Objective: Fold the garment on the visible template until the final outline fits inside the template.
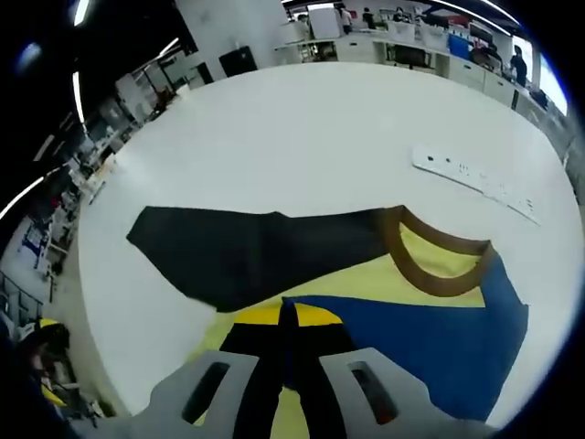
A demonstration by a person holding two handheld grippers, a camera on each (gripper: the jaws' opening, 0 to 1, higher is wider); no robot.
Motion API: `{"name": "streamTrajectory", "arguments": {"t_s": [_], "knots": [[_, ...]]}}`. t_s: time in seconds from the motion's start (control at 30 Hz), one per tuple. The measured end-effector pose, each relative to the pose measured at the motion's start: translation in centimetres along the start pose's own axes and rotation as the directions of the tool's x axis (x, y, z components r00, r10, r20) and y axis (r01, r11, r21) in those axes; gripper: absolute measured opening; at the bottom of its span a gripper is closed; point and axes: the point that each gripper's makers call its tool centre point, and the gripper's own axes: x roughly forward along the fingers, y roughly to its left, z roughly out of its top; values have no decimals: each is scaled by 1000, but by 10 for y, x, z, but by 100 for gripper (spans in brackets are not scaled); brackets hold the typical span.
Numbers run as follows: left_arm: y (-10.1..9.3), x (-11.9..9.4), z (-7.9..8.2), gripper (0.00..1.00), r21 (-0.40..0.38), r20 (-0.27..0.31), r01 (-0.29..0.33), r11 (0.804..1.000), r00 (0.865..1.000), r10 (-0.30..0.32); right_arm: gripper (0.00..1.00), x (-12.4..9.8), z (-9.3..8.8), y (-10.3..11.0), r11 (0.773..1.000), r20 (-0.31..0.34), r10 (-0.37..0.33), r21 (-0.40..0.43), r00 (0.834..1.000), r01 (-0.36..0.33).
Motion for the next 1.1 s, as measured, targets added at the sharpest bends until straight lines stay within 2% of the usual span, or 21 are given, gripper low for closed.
{"name": "streamTrajectory", "arguments": {"t_s": [0.33,0.5,0.77,1.1], "knots": [[5,1,-7,82,-28,-4,-13,1000,1000,12,3,11,-2,11,1000,-12,14,26,1000,-14],[8,0,-11,82,-34,-11,-18,999,1000,18,3,18,-3,21,1000,-20,19,-2,1000,-19],[11,-2,-10,82,-37,-10,-24,999,1000,24,3,33,-4,31,999,-38,38,-14,999,-39],[7,-1,-9,82,-32,-10,-15,999,1000,15,3,33,-8,34,999,-49,46,-23,998,-47]]}}
